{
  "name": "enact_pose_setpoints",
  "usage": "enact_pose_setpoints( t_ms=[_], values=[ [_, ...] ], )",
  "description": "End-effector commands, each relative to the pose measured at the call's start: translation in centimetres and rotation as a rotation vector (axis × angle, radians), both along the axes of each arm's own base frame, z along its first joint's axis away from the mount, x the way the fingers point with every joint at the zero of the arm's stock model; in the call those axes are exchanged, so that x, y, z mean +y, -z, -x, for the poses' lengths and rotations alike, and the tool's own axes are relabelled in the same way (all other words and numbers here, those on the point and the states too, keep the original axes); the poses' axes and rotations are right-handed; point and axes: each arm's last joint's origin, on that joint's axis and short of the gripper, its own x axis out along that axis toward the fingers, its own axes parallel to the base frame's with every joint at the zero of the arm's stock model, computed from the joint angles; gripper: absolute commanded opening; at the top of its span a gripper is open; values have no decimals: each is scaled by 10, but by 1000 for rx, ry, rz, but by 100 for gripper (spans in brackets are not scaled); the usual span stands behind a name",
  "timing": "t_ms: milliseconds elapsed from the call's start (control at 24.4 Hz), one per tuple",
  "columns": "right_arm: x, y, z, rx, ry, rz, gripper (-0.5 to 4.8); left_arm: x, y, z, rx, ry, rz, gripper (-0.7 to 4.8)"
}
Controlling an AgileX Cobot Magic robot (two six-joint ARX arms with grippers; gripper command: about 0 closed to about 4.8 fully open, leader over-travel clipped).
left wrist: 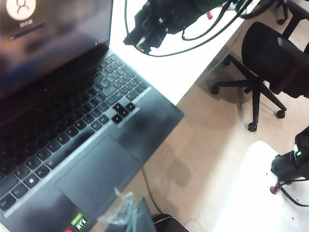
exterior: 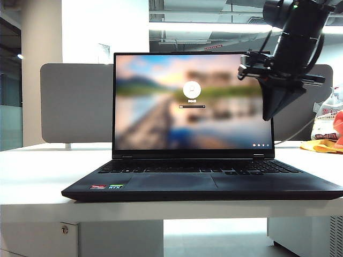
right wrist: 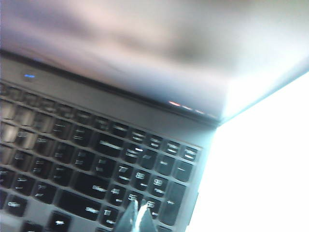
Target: Open the lid of the laptop and use the keypad to enter the password "123".
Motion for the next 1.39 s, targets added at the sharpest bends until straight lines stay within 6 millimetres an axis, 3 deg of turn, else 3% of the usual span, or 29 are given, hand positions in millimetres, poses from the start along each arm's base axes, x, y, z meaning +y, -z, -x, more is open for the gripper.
enact_pose_setpoints(
  t_ms=[41, 164, 287, 615, 902, 1107, 1394],
  values=[
    [-1, 5, -1, 31, -13, -19, -6, -3, -3, -6, -3, -1, 4, -6],
    [1, 30, -5, 151, -25, -13, -6, -7, 7, -17, 59, -2, -21, -6],
    [1, 42, -6, 210, -32, -14, -6, -10, 14, -22, 92, -2, -42, -6],
    [3, 44, -4, 249, -51, -42, -6, -31, 20, -19, 110, 68, -66, -6],
    [17, 46, 0, 267, -98, -72, -6, -31, 21, -19, 124, 65, -67, -6],
    [18, 67, -4, 341, -92, -54, -6, -32, 22, -17, 134, 72, -75, -6],
    [18, 67, -7, 304, -80, -28, -6, -32, 22, -17, 137, 73, -77, -6]
  ],
)
